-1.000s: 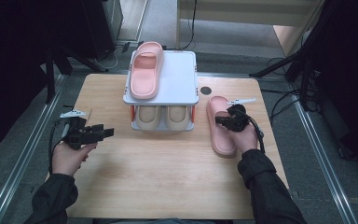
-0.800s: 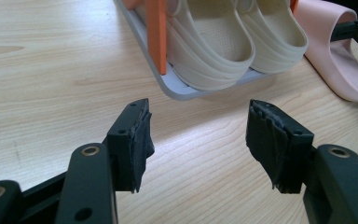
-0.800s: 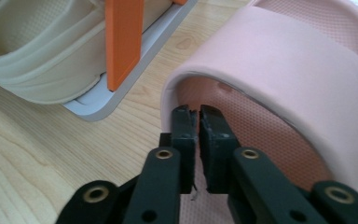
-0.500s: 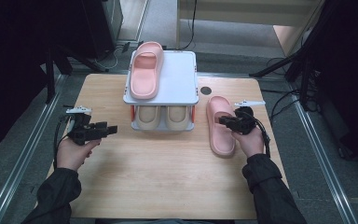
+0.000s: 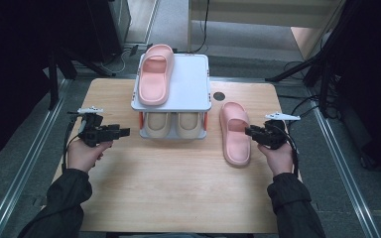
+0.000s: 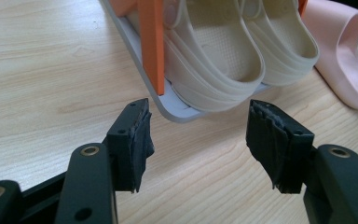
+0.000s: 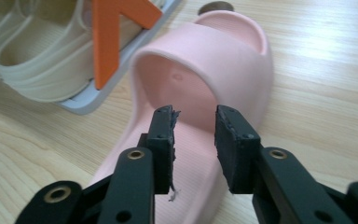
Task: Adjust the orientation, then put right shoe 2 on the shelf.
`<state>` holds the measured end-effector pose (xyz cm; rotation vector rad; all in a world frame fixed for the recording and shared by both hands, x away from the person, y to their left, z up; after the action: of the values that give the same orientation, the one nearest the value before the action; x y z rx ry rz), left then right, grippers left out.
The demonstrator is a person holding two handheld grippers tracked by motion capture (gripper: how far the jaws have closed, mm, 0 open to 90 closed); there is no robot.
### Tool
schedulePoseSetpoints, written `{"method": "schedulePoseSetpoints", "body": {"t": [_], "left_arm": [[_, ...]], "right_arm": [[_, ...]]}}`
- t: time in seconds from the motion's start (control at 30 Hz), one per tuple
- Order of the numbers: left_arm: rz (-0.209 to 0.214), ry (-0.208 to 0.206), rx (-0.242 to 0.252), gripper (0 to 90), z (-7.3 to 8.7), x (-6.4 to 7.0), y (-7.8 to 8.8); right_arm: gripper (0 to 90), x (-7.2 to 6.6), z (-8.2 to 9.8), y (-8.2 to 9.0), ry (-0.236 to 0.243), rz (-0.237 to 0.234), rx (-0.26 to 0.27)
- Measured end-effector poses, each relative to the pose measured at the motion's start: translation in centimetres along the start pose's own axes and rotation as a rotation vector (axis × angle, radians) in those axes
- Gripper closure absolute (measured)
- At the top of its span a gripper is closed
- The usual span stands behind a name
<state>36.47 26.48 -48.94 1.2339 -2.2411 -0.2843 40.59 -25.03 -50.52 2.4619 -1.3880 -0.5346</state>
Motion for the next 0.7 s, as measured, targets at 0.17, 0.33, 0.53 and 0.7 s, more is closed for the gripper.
{"method": "schedulePoseSetpoints", "body": {"t": [0.17, 0.33, 0.53, 0.7], "left_arm": [[0.017, 0.031, 0.031, 40.3, -0.2, -0.1, -0.1], [0.001, 0.013, 0.015, 40.4, -0.1, -0.1, 0.0], [-0.012, -0.011, -0.009, 40.3, 0.3, 0.0, 0.2], [-0.024, -0.005, -0.006, 40.2, 0.7, -0.2, 0.8]], "right_arm": [[58.2, 0.9, 0.7, -0.1, -0.026, 0.037, -0.029], [56.9, 1.5, 0.9, -0.9, -0.048, 0.053, -0.024], [56.4, 1.8, 0.9, -2.3, -0.068, 0.076, -0.02], [56.2, 1.8, 0.6, -3.2, -0.071, 0.1, -0.012]]}}
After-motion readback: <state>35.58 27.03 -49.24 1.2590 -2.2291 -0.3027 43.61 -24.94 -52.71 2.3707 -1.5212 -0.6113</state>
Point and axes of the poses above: each handheld gripper's, and its own axes: y roughly backward along the jaws, z roughly out of its underside, x roughly to its right, the point moved 3 cm from there along -y, roughly forward along the jaws, and after that the axes turned 14 degrees about x, right-handed, at the moved point
